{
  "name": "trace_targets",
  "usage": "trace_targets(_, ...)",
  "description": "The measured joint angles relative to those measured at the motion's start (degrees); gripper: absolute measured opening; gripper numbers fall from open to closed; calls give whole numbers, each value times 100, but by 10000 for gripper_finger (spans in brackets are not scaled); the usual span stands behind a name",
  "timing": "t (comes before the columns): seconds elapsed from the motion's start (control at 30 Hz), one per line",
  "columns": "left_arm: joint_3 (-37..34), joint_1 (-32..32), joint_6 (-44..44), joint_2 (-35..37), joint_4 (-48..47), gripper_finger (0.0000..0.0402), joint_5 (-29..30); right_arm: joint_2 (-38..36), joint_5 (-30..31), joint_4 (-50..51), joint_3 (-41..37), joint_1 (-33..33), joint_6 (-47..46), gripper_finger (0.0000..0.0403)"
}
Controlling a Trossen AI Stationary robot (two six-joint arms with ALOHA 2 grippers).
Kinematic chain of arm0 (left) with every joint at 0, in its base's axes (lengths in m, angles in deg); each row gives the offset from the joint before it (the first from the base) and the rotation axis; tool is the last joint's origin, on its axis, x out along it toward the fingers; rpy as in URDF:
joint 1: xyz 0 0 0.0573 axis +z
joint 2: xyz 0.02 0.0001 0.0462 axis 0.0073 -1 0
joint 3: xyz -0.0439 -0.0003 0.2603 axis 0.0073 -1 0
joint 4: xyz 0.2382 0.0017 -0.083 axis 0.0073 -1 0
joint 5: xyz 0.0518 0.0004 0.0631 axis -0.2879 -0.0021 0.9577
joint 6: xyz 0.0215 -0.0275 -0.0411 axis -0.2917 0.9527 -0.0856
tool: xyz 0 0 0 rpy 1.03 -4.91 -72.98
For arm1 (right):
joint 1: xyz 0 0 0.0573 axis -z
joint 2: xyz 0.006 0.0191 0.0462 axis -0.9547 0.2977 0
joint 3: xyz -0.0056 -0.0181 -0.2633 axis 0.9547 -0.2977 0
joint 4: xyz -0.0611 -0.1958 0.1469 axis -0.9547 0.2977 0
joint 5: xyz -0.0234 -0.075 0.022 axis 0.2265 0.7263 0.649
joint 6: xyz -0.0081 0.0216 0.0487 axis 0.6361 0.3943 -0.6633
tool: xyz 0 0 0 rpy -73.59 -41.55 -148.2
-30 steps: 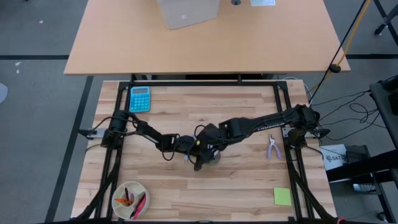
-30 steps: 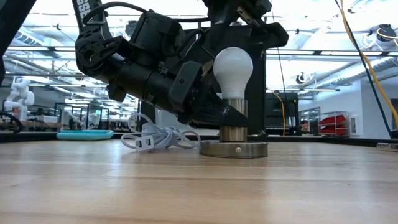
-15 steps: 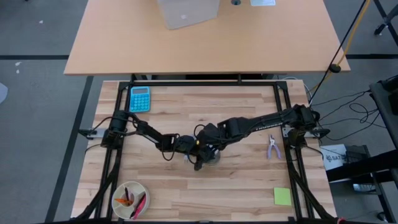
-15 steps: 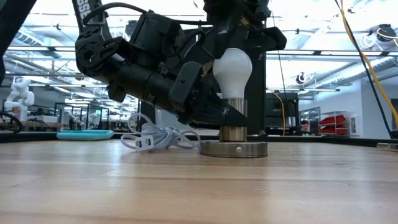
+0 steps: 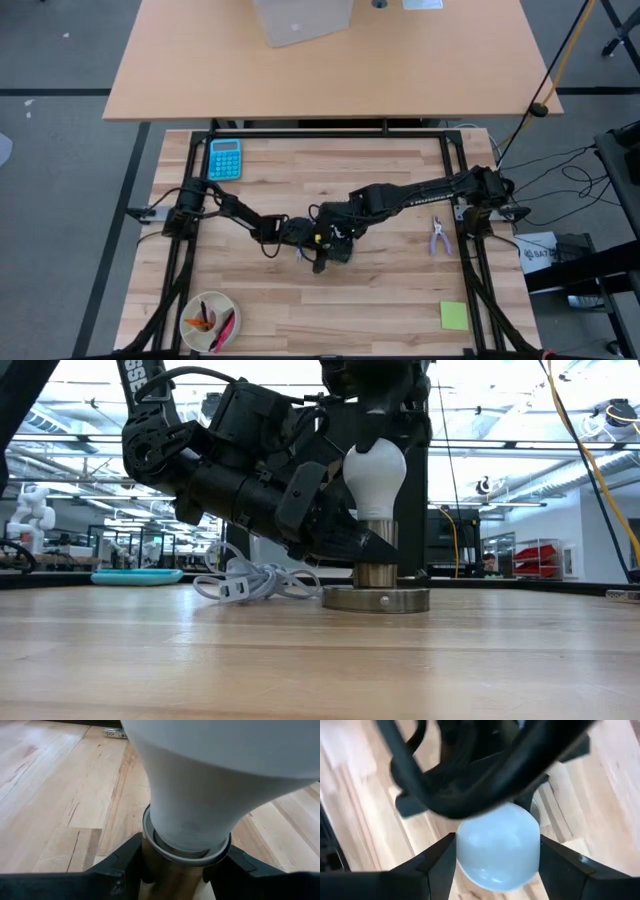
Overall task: Screw lightbulb
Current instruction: Remove the light bulb from the lamp
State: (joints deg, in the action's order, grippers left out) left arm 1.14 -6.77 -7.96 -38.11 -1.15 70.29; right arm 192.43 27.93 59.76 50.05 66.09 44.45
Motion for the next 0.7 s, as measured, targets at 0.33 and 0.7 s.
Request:
trace_targets(0.33, 4, -2, -24, 0, 4, 175, -7, -2, -354, 198, 7, 198, 2730, 234)
trace_targets(0.7, 7, -2, -30, 2, -1, 175, -57, -4, -399, 281, 2, 298, 5397, 234)
